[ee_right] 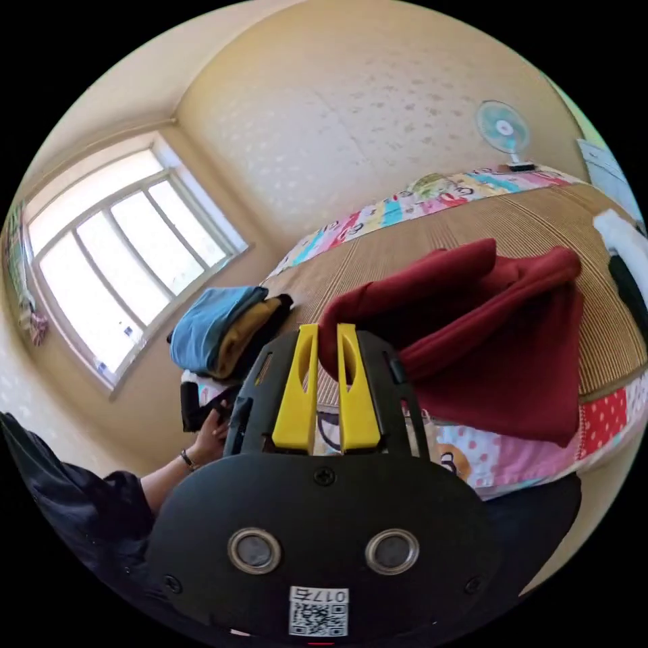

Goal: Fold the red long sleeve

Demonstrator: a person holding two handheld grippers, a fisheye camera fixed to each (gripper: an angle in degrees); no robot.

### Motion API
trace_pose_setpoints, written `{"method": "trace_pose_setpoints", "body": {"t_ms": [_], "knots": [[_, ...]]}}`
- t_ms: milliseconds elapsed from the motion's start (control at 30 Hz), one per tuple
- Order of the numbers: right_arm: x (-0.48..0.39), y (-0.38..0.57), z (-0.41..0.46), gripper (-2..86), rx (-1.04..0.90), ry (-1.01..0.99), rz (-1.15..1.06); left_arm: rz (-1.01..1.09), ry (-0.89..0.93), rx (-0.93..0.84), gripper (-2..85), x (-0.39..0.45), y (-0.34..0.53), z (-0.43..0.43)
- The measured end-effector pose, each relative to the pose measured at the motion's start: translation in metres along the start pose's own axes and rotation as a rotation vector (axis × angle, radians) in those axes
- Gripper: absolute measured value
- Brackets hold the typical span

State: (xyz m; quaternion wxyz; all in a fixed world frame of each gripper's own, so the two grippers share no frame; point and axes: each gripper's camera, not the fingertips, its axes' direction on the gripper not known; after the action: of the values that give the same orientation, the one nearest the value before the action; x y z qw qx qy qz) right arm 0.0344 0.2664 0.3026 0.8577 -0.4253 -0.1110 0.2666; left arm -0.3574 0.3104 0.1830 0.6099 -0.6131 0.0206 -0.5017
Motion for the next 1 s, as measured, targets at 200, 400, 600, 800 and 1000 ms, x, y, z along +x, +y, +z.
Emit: {"method": "trace_pose_setpoints", "body": {"t_ms": [200, 400, 600, 800, 1000], "knots": [[-0.039, 0.087, 0.078, 2.8, -0.166, 0.044, -0.264, 0.02, -0.095, -0.026, -0.6, 0.024, 0.016, 0.022], [-0.019, 0.091, 0.064, 2.9, -0.143, 0.039, -0.388, 0.074, -0.15, -0.097, 4.4, 0.097, 0.008, 0.048], [0.062, 0.079, 0.044, 3.0, -0.071, -0.256, -0.152, 0.254, 0.021, -0.282, 9.5, 0.239, -0.055, 0.157], [0.088, 0.061, 0.023, 3.7, -0.067, -0.286, -0.18, 0.589, -0.273, -0.578, 13.2, 0.371, -0.046, 0.316], [0.119, 0.034, 0.002, 5.0, -0.065, -0.36, -0.138, 0.691, -0.503, -0.606, 5.2, 0.377, 0.01, 0.381]]}}
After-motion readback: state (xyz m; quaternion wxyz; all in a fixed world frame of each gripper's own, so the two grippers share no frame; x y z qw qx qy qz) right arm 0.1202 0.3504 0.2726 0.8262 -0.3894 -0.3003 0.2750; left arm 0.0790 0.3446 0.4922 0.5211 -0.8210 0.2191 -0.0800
